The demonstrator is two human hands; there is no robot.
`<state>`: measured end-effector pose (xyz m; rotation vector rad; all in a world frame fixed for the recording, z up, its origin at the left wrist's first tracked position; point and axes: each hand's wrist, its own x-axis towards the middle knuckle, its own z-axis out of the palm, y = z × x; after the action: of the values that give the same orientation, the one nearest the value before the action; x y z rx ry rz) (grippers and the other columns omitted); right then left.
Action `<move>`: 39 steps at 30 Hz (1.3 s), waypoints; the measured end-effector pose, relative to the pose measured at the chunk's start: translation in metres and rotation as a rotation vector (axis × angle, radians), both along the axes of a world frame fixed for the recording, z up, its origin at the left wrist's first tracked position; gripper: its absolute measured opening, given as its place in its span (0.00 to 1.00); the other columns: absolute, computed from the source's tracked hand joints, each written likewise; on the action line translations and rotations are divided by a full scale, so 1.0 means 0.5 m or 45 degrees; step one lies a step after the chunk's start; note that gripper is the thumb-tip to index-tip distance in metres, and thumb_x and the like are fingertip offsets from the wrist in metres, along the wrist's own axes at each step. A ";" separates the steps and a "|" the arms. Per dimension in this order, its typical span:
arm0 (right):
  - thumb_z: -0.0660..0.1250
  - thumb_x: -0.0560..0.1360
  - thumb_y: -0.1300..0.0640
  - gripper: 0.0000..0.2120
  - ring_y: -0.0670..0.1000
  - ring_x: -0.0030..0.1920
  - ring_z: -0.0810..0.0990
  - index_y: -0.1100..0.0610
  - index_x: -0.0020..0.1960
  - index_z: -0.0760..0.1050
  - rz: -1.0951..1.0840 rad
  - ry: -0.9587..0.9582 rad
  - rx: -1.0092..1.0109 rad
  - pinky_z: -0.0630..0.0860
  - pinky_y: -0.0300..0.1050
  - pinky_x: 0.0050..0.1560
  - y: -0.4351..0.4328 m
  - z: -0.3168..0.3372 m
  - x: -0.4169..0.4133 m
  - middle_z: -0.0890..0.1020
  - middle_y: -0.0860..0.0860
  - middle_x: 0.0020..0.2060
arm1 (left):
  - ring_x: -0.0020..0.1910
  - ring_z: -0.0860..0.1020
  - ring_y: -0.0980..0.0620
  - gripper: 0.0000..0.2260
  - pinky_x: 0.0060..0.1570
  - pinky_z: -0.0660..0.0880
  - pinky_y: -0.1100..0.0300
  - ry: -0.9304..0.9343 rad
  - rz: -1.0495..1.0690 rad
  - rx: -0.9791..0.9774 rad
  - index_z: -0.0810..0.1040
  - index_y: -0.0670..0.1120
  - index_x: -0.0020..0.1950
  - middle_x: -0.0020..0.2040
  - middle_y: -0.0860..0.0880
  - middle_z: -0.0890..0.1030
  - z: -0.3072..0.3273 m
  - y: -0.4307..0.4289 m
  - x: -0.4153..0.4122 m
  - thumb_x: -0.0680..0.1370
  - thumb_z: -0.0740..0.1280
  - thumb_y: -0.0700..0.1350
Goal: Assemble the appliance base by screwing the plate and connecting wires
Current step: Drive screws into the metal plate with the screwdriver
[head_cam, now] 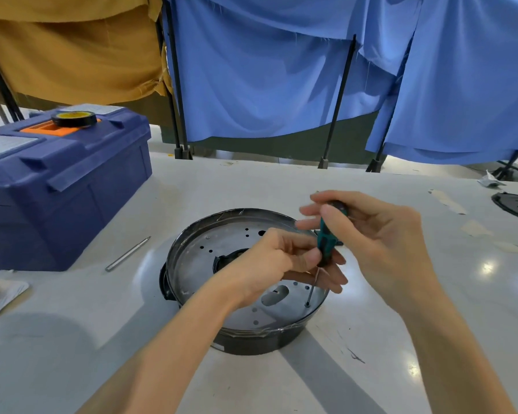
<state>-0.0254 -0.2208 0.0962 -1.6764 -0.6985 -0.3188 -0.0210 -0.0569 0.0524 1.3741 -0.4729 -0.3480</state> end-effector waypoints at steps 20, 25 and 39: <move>0.73 0.74 0.52 0.07 0.46 0.35 0.83 0.55 0.44 0.81 -0.635 -0.286 0.031 0.79 0.35 0.39 0.037 -0.038 0.001 0.82 0.47 0.34 | 0.46 0.85 0.45 0.08 0.47 0.79 0.63 -0.019 0.144 0.027 0.82 0.41 0.55 0.46 0.44 0.86 0.003 -0.004 0.003 0.76 0.70 0.37; 0.75 0.71 0.46 0.15 0.50 0.31 0.79 0.58 0.44 0.81 -0.900 -0.360 -0.092 0.77 0.36 0.37 0.050 -0.031 -0.002 0.80 0.48 0.32 | 0.43 0.85 0.45 0.07 0.45 0.80 0.61 0.005 0.124 0.062 0.83 0.41 0.52 0.43 0.44 0.86 0.002 -0.015 0.004 0.78 0.66 0.35; 0.75 0.72 0.51 0.10 0.51 0.28 0.74 0.58 0.41 0.79 -1.055 -0.317 -0.162 0.69 0.32 0.32 0.054 -0.028 0.005 0.77 0.49 0.27 | 0.41 0.85 0.48 0.07 0.44 0.79 0.64 -0.008 0.075 0.109 0.82 0.42 0.52 0.43 0.45 0.86 0.006 -0.024 0.001 0.79 0.65 0.35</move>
<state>-0.0228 -0.1936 0.0821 -2.0082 -0.1613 -1.0976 -0.0203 -0.0688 0.0552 1.4699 -0.4260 -0.3186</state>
